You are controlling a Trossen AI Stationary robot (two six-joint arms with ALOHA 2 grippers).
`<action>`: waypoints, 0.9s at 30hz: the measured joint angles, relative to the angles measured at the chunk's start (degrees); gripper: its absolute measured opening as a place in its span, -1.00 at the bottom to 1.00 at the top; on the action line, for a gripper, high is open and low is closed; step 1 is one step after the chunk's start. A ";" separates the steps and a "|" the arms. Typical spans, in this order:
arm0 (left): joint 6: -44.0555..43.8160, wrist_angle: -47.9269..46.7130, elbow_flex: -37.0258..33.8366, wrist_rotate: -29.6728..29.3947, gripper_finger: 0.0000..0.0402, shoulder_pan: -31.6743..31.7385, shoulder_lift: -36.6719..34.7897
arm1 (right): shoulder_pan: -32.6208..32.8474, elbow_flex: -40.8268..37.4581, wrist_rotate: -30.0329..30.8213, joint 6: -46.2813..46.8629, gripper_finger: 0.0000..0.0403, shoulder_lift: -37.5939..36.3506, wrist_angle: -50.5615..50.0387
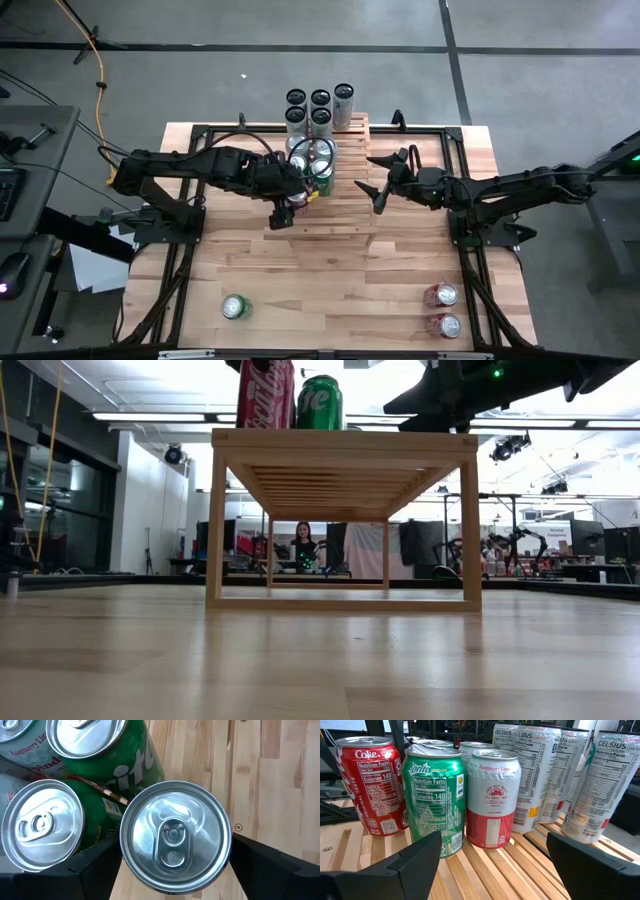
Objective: Place canned beverage on shelf
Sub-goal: Put the top left red soda can on the shelf
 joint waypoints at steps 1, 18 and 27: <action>0.01 -0.02 0.00 -0.02 0.66 0.00 0.00 | 0.00 0.00 0.01 0.00 0.72 0.00 0.00; 2.59 1.66 0.02 -0.67 0.96 -0.05 1.03 | 0.00 -0.02 0.00 -0.11 0.72 0.00 -0.04; 2.97 2.19 1.00 -0.52 0.97 -0.17 -0.58 | 0.00 0.00 0.02 -0.13 0.72 0.00 -0.15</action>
